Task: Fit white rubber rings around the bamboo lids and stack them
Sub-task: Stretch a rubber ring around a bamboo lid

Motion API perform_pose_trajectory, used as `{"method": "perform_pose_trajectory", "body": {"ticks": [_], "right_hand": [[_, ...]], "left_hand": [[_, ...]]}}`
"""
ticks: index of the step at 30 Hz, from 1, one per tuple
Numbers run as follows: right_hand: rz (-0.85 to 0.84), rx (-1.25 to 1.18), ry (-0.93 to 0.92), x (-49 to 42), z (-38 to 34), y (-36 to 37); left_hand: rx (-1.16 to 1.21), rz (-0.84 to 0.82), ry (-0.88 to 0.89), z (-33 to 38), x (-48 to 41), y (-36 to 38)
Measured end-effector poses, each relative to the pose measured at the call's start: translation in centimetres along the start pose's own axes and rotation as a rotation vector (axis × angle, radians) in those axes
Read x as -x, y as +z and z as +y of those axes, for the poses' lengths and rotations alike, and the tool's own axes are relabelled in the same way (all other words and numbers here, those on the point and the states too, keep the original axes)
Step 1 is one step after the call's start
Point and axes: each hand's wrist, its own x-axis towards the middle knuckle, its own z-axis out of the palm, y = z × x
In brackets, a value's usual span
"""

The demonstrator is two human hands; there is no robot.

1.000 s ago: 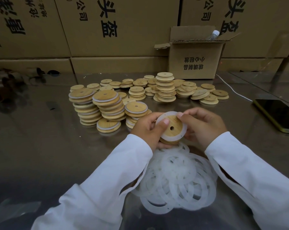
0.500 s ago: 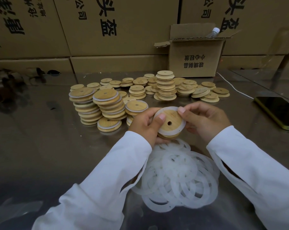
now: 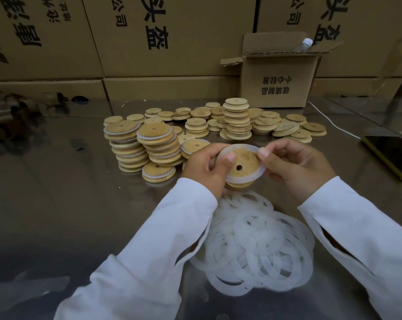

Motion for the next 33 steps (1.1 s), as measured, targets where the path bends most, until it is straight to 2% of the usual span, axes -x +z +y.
{"method": "perform_pose_trajectory", "body": {"ticks": [12,20,25,30,33], "right_hand": [[-0.067,-0.080,0.149,0.2,-0.1,-0.2],[-0.078,-0.091,0.139,0.2,-0.4,-0.6],[0.007,-0.102,0.114,0.4,0.0,-0.1],[0.086,0.035,-0.022,0.7,0.1,0.3],[0.168,0.065,-0.042,0.8,0.1,0.5]], "left_hand": [[0.002,0.007,0.058,0.1,0.3,0.1],[0.004,-0.010,0.081,0.2,0.5,0.3],[0.012,0.012,0.088,-0.1,0.5,0.3],[-0.011,0.025,0.131,-0.2,0.5,0.5],[-0.011,0.049,0.159,-0.1,0.5,0.5]]}}
